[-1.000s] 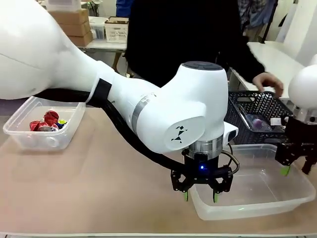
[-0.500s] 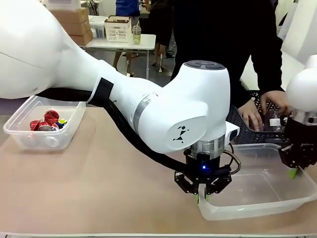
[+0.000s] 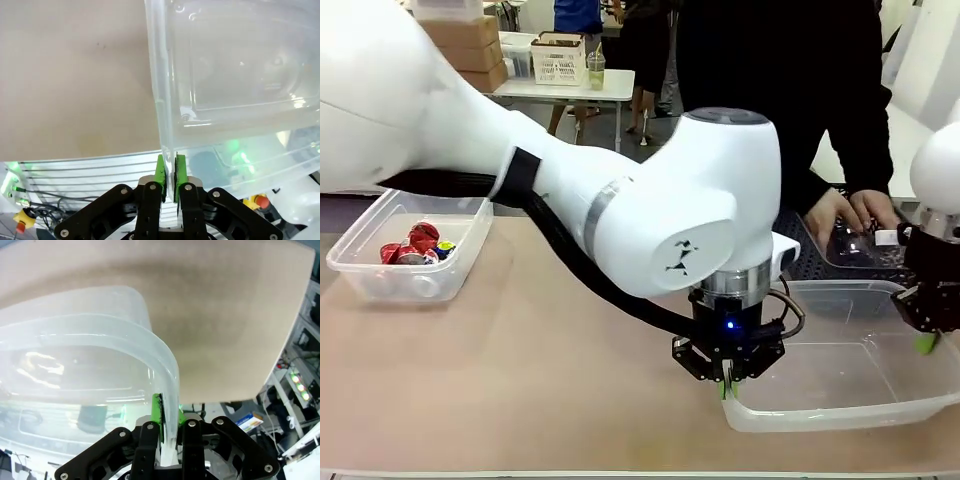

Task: Sort the waste into each basket.
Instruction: Pick up the Organizing box on the right side of the table and lift it.

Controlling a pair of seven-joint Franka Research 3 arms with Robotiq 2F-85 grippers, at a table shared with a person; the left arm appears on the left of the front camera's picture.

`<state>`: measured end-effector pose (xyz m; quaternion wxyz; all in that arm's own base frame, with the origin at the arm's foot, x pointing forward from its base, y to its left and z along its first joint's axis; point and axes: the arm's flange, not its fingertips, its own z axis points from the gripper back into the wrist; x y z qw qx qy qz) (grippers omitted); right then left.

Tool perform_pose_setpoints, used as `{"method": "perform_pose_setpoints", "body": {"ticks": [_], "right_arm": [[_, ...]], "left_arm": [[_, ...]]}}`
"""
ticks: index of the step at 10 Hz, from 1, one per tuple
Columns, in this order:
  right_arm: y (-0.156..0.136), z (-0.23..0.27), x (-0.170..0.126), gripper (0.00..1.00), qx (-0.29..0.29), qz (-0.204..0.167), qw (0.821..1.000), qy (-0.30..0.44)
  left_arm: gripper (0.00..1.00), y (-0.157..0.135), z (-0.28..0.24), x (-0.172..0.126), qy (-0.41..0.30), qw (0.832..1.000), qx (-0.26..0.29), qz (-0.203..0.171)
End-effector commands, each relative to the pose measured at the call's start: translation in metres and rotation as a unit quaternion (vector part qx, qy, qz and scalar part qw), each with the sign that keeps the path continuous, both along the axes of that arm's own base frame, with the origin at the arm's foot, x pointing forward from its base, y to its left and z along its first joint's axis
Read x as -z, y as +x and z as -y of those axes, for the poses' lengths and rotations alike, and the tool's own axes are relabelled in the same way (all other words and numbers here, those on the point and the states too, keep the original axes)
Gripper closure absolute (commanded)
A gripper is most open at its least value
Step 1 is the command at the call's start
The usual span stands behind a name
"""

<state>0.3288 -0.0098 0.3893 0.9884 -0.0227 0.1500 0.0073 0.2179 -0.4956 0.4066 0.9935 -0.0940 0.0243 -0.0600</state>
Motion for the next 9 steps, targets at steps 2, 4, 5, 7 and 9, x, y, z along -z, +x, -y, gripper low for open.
{"method": "perform_pose_setpoints", "body": {"ticks": [2,4,5,7,9], "right_arm": [[-0.069,-0.005,-0.032,1.0,0.018,0.003,1.0,-0.011],[-0.048,-0.029,-0.077,1.0,0.014,-0.016,1.0,-0.002],[-0.029,-0.047,-0.092,1.0,0.014,-0.023,1.0,0.009],[0.009,-0.094,-0.113,1.0,0.005,-0.022,0.999,0.044],[0.028,-0.148,-0.115,1.0,-0.017,-0.023,0.997,0.076]], "left_arm": [[1.0,-0.028,-0.063,-0.062,-0.028,0.999,0.022,0.004],[1.0,-0.037,-0.114,-0.098,-0.032,0.999,-0.009,0.011],[1.0,-0.037,-0.138,-0.106,-0.031,0.999,-0.035,0.013],[1.0,-0.029,-0.189,-0.116,-0.023,0.995,-0.099,0.015],[1.0,-0.003,-0.243,-0.115,-0.029,0.992,-0.119,-0.009]]}}
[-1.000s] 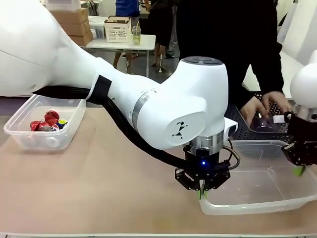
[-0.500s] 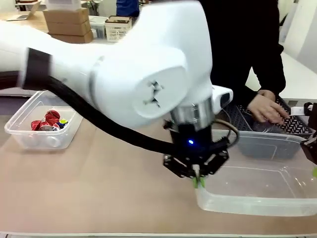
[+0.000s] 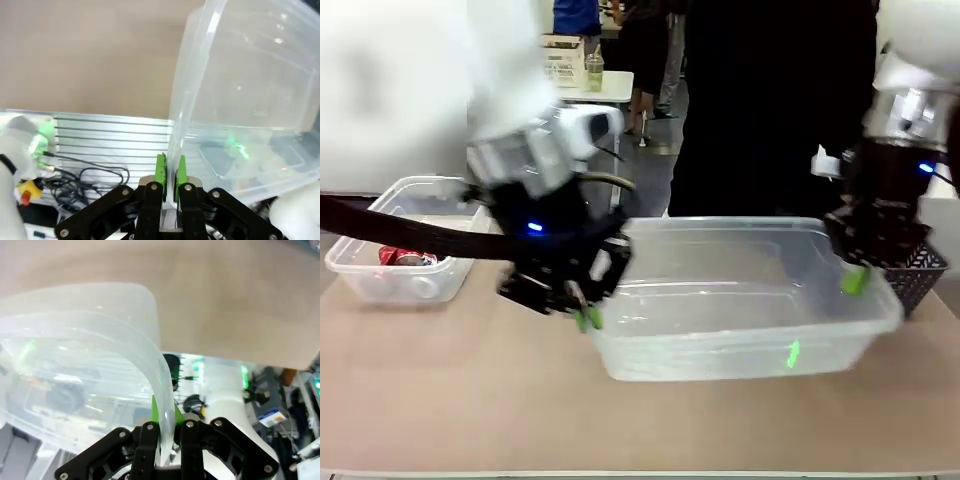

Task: Sort the waste into each basket.
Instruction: Pick up the Organizing box on the right side of the table and lift it, then offer the picked Organizing box to the human.

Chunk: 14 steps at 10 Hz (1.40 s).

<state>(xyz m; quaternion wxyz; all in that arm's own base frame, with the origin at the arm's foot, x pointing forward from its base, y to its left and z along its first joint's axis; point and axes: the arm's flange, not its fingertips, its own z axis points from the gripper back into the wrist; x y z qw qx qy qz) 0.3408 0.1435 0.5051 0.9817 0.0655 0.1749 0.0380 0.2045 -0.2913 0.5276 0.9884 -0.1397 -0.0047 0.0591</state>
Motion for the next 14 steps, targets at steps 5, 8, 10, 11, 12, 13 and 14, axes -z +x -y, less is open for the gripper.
{"method": "perform_pose_setpoints", "body": {"ticks": [5,8,10,11,12,13,14], "right_arm": [[0.037,-0.058,0.05,1.0,0.053,0.047,0.997,-0.004],[0.032,-0.064,0.039,1.0,0.024,0.035,0.999,-0.001],[0.032,-0.064,0.039,1.0,0.024,0.035,0.999,-0.001],[0.032,-0.064,0.039,1.0,0.024,0.035,0.999,-0.001],[0.032,-0.064,0.039,1.0,0.024,0.035,0.999,-0.001],[0.032,-0.064,0.039,1.0,0.024,0.035,0.999,-0.001],[0.032,-0.064,0.039,1.0,0.024,0.035,0.999,-0.001]], "left_arm": [[1.0,0.079,-0.071,0.035,0.01,0.998,0.004,-0.064],[1.0,0.07,-0.064,0.036,0.003,0.998,0.002,-0.055],[1.0,0.07,-0.064,0.036,0.003,0.998,0.002,-0.055],[1.0,0.07,-0.064,0.036,0.003,0.998,0.002,-0.055],[1.0,0.07,-0.064,0.036,0.003,0.998,0.002,-0.055],[1.0,0.07,-0.064,0.036,0.003,0.998,0.002,-0.055],[1.0,0.07,-0.064,0.036,0.003,0.998,0.002,-0.055]]}}
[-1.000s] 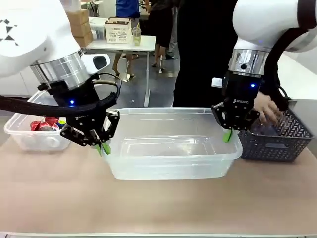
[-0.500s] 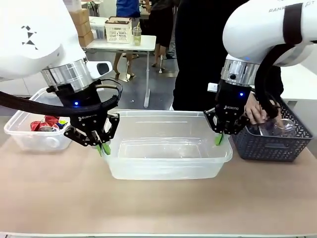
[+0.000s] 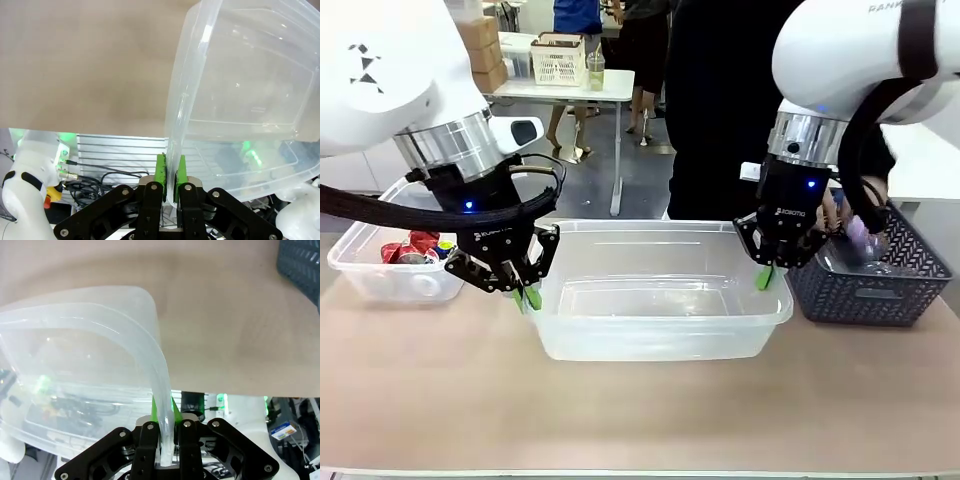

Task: Sort the waste into each basket.
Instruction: Offer the picked Organizing box to the human.

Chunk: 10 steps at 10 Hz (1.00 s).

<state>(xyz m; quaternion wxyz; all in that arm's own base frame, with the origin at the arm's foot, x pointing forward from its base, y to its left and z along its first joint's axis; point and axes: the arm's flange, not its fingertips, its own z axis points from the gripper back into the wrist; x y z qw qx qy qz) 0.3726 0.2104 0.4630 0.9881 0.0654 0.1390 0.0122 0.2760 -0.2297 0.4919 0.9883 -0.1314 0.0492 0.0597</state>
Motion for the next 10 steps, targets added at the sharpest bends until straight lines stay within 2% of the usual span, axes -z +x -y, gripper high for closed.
{"method": "perform_pose_setpoints", "body": {"ticks": [1,10], "right_arm": [[-0.0001,0.0025,-0.0036,1.0,-0.004,0.0,1.0,0.002],[-0.0001,0.0025,-0.0036,1.0,-0.004,0.0,1.0,0.002]], "left_arm": [[1.0,-0.0016,-0.0026,0.0001,-0.002,1.0,-0.005,-0.002],[1.0,-0.0016,-0.0026,0.0001,-0.002,1.0,-0.005,-0.002]]}}
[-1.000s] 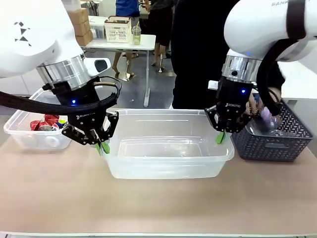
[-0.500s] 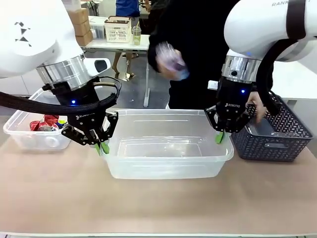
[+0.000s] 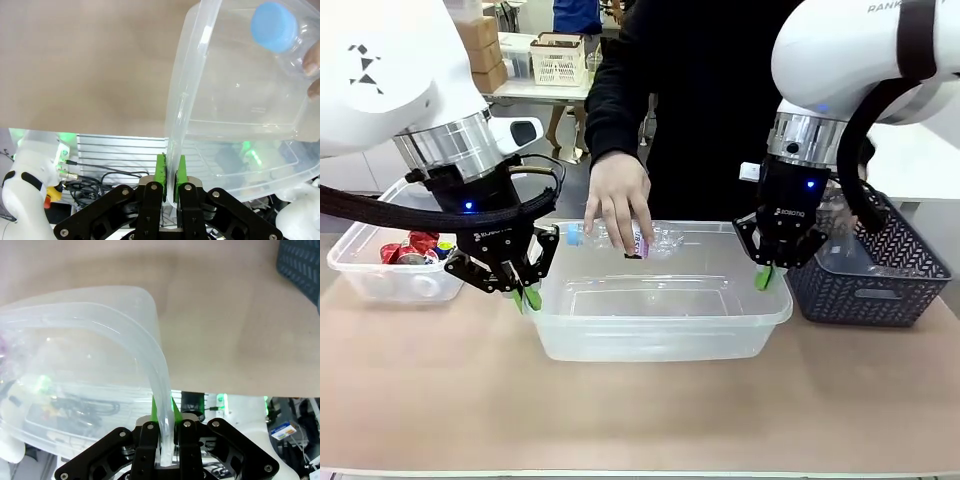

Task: Sort the waste into each basket.
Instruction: Offer the picked Organizing box to the human.

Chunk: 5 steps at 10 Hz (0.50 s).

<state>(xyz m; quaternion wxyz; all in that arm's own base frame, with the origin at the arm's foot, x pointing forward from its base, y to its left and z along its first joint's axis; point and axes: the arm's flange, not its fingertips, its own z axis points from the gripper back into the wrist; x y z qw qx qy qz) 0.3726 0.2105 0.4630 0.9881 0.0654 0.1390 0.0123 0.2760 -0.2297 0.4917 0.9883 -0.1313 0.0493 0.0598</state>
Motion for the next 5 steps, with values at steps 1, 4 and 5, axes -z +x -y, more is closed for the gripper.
{"method": "perform_pose_setpoints", "body": {"ticks": [1,4,5], "right_arm": [[-0.0001,0.0025,-0.0036,1.0,-0.004,0.0,1.0,0.002],[-0.0001,0.0025,-0.0036,1.0,-0.004,0.0,1.0,0.002],[-0.0001,0.0025,-0.0036,1.0,-0.004,0.0,1.0,0.002]], "left_arm": [[1.0,-0.0017,-0.0026,0.0,-0.002,1.0,-0.005,-0.001],[1.0,-0.0017,-0.0026,0.0,-0.002,1.0,-0.005,-0.001],[1.0,-0.0017,-0.0026,0.0,-0.002,1.0,-0.005,-0.001]]}}
